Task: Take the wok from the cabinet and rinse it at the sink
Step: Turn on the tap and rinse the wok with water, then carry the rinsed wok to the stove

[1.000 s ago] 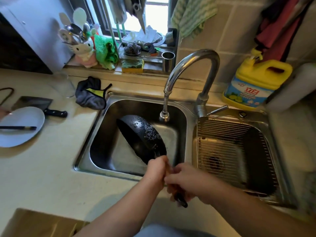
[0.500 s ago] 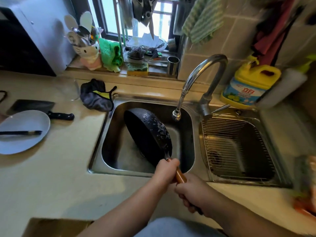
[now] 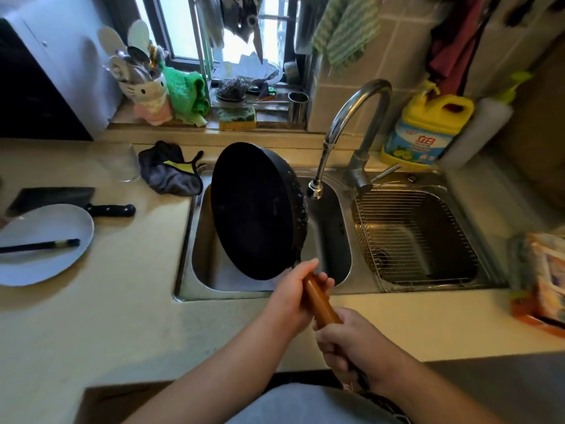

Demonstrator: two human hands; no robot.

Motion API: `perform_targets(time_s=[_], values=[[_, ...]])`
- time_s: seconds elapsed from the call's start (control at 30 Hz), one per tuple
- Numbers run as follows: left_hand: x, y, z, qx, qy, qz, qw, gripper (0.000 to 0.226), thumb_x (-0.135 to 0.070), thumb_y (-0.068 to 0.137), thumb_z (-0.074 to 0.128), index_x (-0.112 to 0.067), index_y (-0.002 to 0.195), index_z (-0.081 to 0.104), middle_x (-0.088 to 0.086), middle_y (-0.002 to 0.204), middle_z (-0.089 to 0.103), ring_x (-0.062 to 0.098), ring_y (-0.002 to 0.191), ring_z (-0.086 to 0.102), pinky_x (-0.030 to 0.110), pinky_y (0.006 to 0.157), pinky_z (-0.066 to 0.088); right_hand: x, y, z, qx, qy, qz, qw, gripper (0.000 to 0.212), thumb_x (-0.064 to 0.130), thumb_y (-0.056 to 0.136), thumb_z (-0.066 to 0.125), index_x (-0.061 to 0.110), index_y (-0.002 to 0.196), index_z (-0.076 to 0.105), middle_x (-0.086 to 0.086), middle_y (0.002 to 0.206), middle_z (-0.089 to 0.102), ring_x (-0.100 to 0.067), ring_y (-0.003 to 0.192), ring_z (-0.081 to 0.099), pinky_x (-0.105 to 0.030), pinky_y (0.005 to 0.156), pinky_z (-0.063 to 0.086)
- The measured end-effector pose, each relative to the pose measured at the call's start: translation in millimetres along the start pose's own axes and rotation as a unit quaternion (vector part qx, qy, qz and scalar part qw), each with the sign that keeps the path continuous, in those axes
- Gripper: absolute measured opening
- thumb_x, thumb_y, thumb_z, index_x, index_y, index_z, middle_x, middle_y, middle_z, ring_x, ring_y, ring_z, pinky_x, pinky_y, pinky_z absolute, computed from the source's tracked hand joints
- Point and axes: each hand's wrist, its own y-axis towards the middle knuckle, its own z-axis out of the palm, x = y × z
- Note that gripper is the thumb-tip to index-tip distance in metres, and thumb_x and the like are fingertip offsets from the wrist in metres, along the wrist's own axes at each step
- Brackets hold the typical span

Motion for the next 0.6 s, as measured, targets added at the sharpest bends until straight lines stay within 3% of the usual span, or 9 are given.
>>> perform_targets(time_s=[0.13,0.23,0.3,0.4,0.47,0.53,0.6], values=[[1,-12,10,0.035,-0.025,0.038,0.998,0.015,-0.014,0.070,0.079,-0.009,0.065,0.066,0.004,0.061,0.062,0.018,0.056,0.067,0.028,0.052,0.055,5,-12,-4,0.064,0.046,0.001,0.997,0.014,-0.003,0.090,0.049,0.009,0.095,0.045,0.000,0.052,0.046,-0.010,0.034,0.036,-0.019,0.034,0.021],[2,-18,19,0.025,0.016,0.101,0.994,0.025,-0.013,0.078,0.070,-0.015,0.056,0.059,-0.001,0.052,0.053,0.011,0.046,0.057,0.025,0.048,0.051,11,-16,-11,0.104,0.081,0.028,0.991,0.018,-0.005,0.089,0.046,0.010,0.099,0.046,-0.003,0.060,0.042,-0.009,0.038,0.035,-0.022,0.038,0.015],[3,-21,24,-0.018,0.037,0.147,0.988,0.026,-0.011,0.085,0.063,-0.016,0.059,0.059,-0.002,0.051,0.052,0.011,0.044,0.055,0.024,0.045,0.050,18,-16,-16,0.128,0.074,0.052,0.988,0.016,-0.004,0.087,0.046,0.009,0.097,0.048,-0.004,0.062,0.043,-0.010,0.039,0.039,-0.018,0.035,0.024],[6,-25,30,-0.108,0.076,0.232,0.964,0.024,-0.003,0.088,0.057,-0.011,0.065,0.055,0.000,0.048,0.051,0.011,0.039,0.052,0.021,0.039,0.046,29,-12,-18,0.109,-0.064,0.051,0.991,0.016,-0.004,0.085,0.052,0.006,0.098,0.049,-0.008,0.067,0.052,-0.015,0.047,0.051,-0.025,0.040,0.044],[13,-28,33,-0.155,0.118,0.265,0.944,0.028,-0.002,0.087,0.056,-0.011,0.060,0.054,0.002,0.048,0.051,0.014,0.039,0.053,0.023,0.042,0.045,28,-8,-20,0.069,-0.186,0.025,0.980,0.022,0.002,0.086,0.059,0.012,0.104,0.052,-0.010,0.076,0.058,-0.016,0.055,0.059,-0.029,0.049,0.053],[21,-31,40,-0.187,0.129,0.286,0.931,0.033,-0.001,0.087,0.055,-0.010,0.055,0.053,0.004,0.048,0.052,0.016,0.039,0.053,0.024,0.044,0.045,23,-7,-25,0.054,-0.278,-0.029,0.959,0.018,0.012,0.088,0.062,0.021,0.102,0.055,-0.007,0.075,0.061,-0.010,0.052,0.061,-0.027,0.051,0.054],[30,-33,46,-0.212,0.114,0.307,0.921,0.034,0.001,0.088,0.054,-0.009,0.055,0.053,0.005,0.046,0.052,0.016,0.038,0.053,0.023,0.042,0.046,19,-10,-34,0.073,-0.304,-0.069,0.947,0.015,0.014,0.088,0.063,0.017,0.102,0.057,-0.005,0.067,0.060,-0.008,0.046,0.058,-0.026,0.047,0.051]])
